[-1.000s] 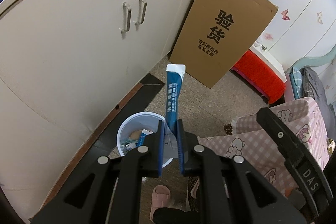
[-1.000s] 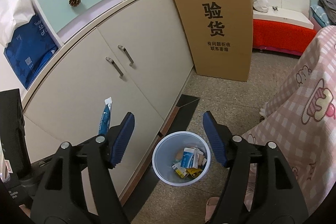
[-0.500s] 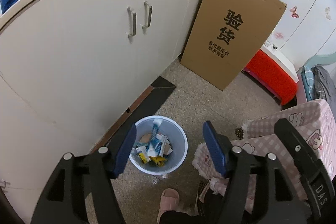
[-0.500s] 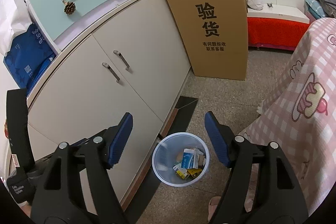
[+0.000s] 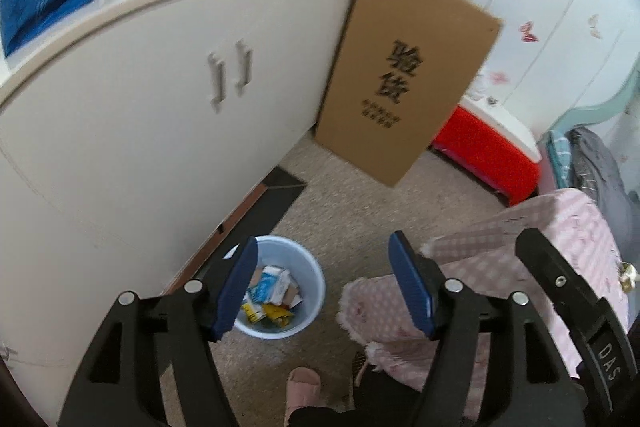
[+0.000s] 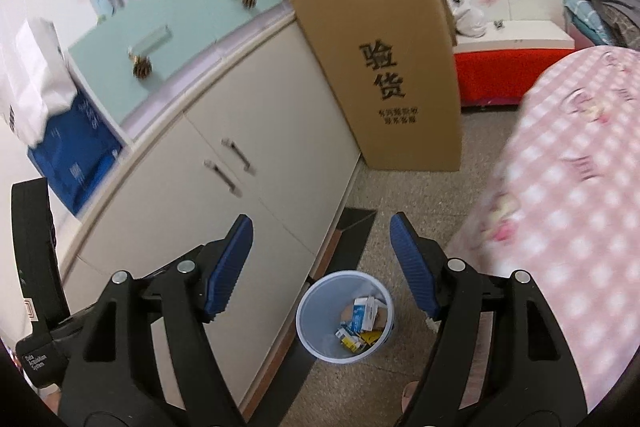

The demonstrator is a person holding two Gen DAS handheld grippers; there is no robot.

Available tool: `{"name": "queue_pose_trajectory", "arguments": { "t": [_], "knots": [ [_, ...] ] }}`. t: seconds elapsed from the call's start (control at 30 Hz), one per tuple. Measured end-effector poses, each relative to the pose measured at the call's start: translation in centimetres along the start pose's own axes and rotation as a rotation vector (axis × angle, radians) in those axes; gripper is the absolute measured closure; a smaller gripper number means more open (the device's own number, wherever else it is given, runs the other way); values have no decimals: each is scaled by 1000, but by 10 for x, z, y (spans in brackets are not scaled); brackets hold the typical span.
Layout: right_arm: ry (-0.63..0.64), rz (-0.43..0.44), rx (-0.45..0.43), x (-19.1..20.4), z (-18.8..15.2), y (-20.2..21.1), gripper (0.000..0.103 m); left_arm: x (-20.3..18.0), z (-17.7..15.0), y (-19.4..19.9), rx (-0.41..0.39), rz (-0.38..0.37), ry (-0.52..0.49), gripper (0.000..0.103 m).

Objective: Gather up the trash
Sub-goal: 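Move both open grippers back to the small white-and-gold box on the table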

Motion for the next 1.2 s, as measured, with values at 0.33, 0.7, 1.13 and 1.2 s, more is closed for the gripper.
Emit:
{"name": "queue_pose_trajectory", "arguments": {
  "t": [0.33, 0.7, 1.13, 1.2],
  "knots": [
    [-122, -111, -171, -116, 47, 118, 32, -159, -6, 49, -61, -230, -177, 36],
    [-266, -458, -331, -329, 75, 229, 32, -400, -64, 35, -9, -527, -461, 32],
    [-487, -497, -357, -471, 84, 233, 38, -564, -122, -37, 135, -657, -588, 33],
    [-521, -463, -368, -480, 84, 232, 38, -575, -124, -46, 150, -674, -578, 34]
  ]
}}
Point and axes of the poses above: each gripper's, at about its wrist camera, not at the fingertips, and y roughly against the way its jaws point, x to its left, z to its top, the point moved 3 cm from there along -y, roughly the way its jaws point, and after that the axes turned 3 degrees about -x, right-handed, at the moved point
